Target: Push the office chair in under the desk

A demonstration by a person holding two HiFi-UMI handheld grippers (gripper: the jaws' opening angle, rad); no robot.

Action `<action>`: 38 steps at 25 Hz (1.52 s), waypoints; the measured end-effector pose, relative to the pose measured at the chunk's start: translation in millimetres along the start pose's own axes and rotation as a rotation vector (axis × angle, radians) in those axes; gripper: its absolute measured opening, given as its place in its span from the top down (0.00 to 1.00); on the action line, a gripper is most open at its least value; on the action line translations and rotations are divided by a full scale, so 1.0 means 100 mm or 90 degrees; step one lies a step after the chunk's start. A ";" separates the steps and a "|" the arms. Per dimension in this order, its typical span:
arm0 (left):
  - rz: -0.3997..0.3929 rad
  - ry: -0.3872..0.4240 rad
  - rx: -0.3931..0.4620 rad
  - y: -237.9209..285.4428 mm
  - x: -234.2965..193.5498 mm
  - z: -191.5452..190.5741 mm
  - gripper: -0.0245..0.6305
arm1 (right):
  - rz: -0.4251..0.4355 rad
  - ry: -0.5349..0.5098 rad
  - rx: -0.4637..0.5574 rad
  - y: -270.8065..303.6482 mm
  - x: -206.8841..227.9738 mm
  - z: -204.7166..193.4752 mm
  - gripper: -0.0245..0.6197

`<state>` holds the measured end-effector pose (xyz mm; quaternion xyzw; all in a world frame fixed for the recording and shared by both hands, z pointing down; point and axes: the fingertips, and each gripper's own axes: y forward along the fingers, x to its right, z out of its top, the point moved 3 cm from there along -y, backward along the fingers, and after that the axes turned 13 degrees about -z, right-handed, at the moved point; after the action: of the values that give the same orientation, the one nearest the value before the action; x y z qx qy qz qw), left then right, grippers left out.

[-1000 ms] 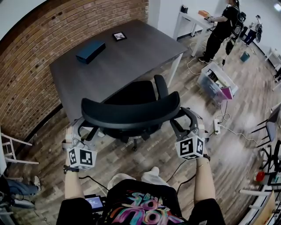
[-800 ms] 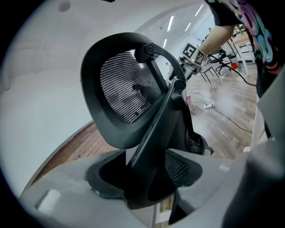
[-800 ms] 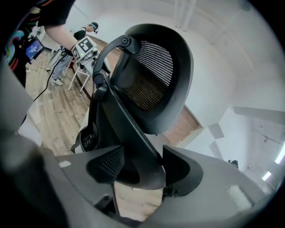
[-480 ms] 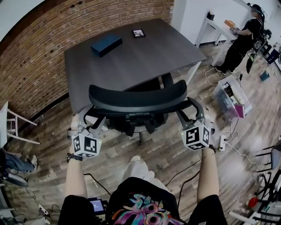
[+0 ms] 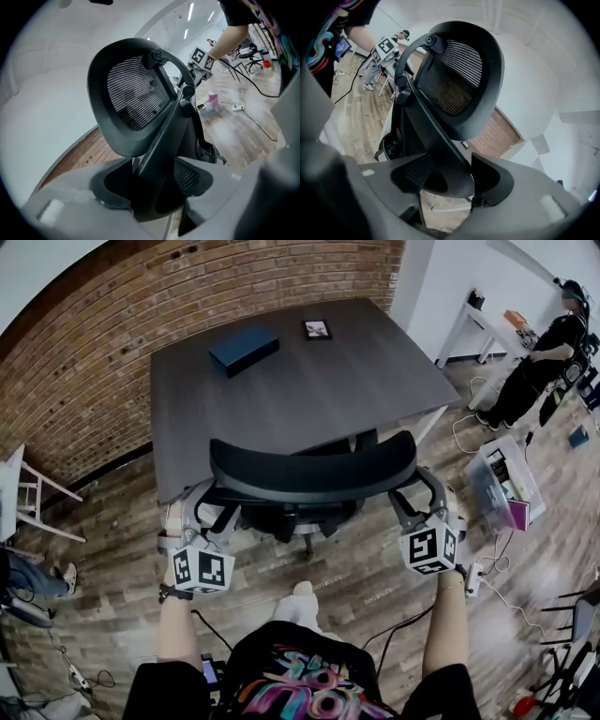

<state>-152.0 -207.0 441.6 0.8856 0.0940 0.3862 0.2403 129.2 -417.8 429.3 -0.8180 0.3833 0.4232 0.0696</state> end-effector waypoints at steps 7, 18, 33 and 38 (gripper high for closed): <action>0.022 -0.030 -0.001 0.12 -0.09 0.12 0.55 | 0.020 -0.005 0.014 0.30 0.16 -0.05 0.55; 0.047 -0.050 -0.040 0.38 -0.18 0.22 0.55 | 0.054 -0.010 0.059 0.73 0.39 -0.16 0.55; 0.100 -0.097 -0.105 0.72 -0.26 0.40 0.54 | 0.108 -0.032 0.130 1.42 0.71 -0.29 0.55; 0.112 -0.115 -0.122 0.79 -0.29 0.42 0.54 | 0.125 -0.038 0.151 1.57 0.76 -0.30 0.54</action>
<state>-142.5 -300.7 437.9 0.8946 -0.0433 0.3315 0.2966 67.5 -583.4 424.6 -0.7496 0.5065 0.4039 0.1354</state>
